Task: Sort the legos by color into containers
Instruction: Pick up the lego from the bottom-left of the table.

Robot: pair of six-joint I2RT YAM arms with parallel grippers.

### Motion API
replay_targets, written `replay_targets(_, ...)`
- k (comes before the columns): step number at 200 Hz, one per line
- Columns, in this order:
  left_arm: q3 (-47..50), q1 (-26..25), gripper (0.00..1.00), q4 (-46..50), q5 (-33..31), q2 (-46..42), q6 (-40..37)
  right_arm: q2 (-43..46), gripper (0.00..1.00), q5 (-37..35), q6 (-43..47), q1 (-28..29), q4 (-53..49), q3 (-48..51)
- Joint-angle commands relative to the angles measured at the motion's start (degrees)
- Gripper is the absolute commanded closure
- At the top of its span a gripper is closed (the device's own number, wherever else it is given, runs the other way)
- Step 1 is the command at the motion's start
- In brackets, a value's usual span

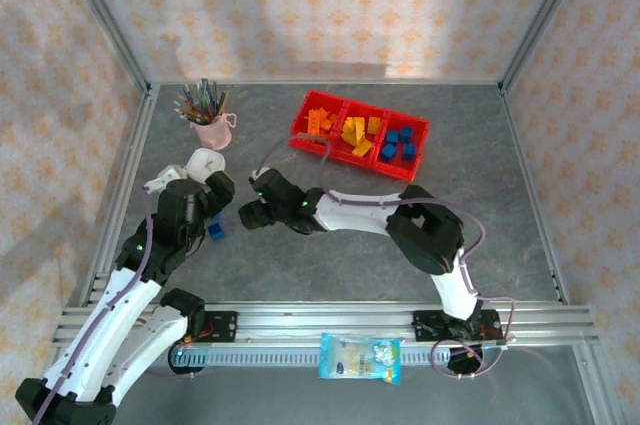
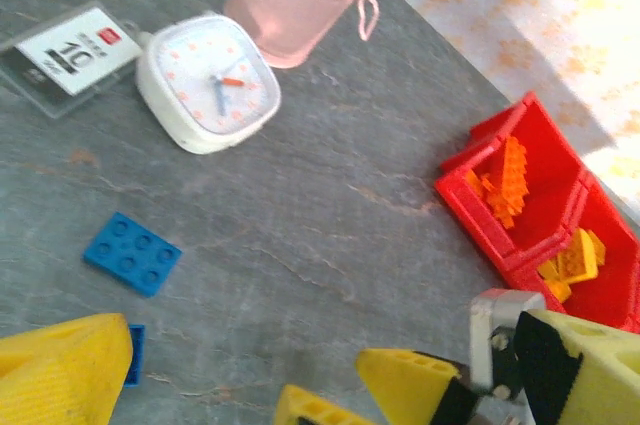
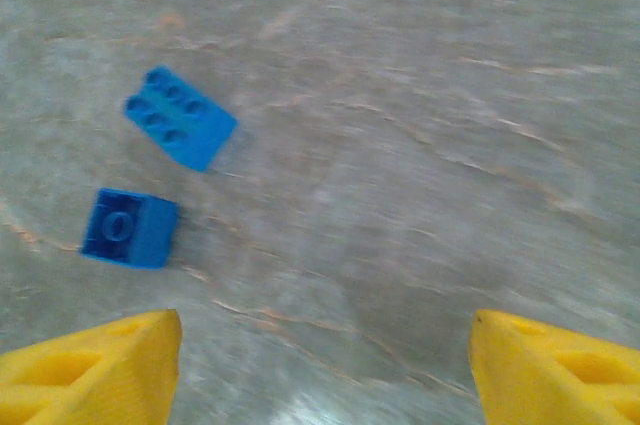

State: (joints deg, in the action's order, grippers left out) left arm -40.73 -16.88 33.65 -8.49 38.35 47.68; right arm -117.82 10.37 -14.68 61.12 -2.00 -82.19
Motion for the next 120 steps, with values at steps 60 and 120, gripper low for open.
replay_targets(60, -6.2, 16.6, 0.01, 2.7, 4.5, 6.4, -7.2, -11.5, 0.22, -1.6, 2.8, 5.7, 4.4, -12.3)
replay_targets(120, -5.9, 24.1, 0.01, 0.6, 9.7, 6.8, -8.6, -19.8, 0.22, -5.6, 5.4, 7.2, -0.9, -21.7)
